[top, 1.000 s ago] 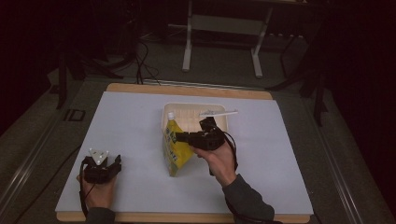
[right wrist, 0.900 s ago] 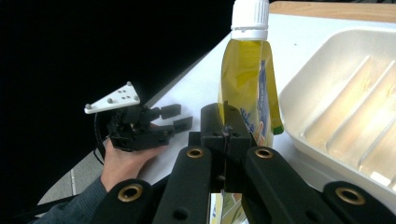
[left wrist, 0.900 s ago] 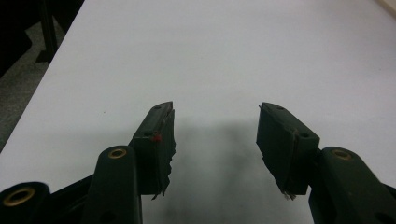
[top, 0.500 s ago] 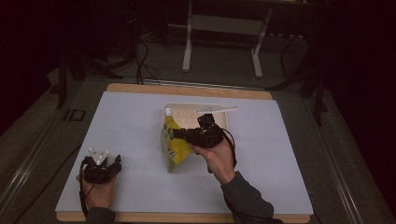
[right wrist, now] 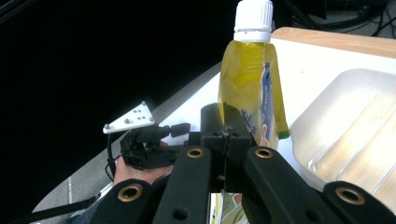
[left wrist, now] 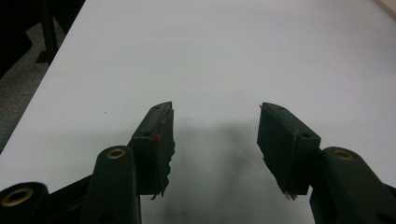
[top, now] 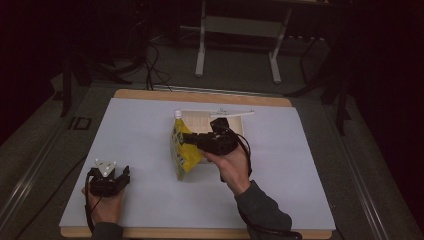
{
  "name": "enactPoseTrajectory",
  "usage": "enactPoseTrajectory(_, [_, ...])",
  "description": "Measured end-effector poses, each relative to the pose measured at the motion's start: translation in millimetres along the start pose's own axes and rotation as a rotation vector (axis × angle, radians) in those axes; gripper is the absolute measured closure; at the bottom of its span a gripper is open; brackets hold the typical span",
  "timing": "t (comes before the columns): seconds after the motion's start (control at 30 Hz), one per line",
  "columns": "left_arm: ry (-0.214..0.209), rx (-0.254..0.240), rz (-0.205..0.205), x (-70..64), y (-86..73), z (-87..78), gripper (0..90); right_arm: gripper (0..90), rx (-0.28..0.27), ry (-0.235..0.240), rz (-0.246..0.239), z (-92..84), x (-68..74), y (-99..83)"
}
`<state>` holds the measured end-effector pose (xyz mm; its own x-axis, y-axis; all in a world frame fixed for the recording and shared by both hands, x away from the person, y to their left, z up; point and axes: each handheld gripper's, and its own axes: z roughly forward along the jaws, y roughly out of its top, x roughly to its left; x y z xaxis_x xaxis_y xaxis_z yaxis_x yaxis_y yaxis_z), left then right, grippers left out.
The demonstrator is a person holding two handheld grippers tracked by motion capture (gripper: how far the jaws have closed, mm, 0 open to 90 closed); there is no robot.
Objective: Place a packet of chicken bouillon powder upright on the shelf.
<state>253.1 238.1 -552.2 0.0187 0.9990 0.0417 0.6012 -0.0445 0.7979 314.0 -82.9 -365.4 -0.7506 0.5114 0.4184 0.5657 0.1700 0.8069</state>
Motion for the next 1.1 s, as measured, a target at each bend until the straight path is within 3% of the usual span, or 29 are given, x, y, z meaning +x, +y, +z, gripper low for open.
enactPoseTrajectory(0.83, [0.001,0.0,-0.001,0.1,0.0,0.0,45.5,90.0,-0.062,-0.015,-0.045,-12.2,11.5,25.2])
enactPoseTrajectory(1.1, [0.0,-0.001,-0.001,0.1,0.0,0.0,45.5,90.0,-0.075,-0.029,-0.042,-12.5,8.1,30.9])
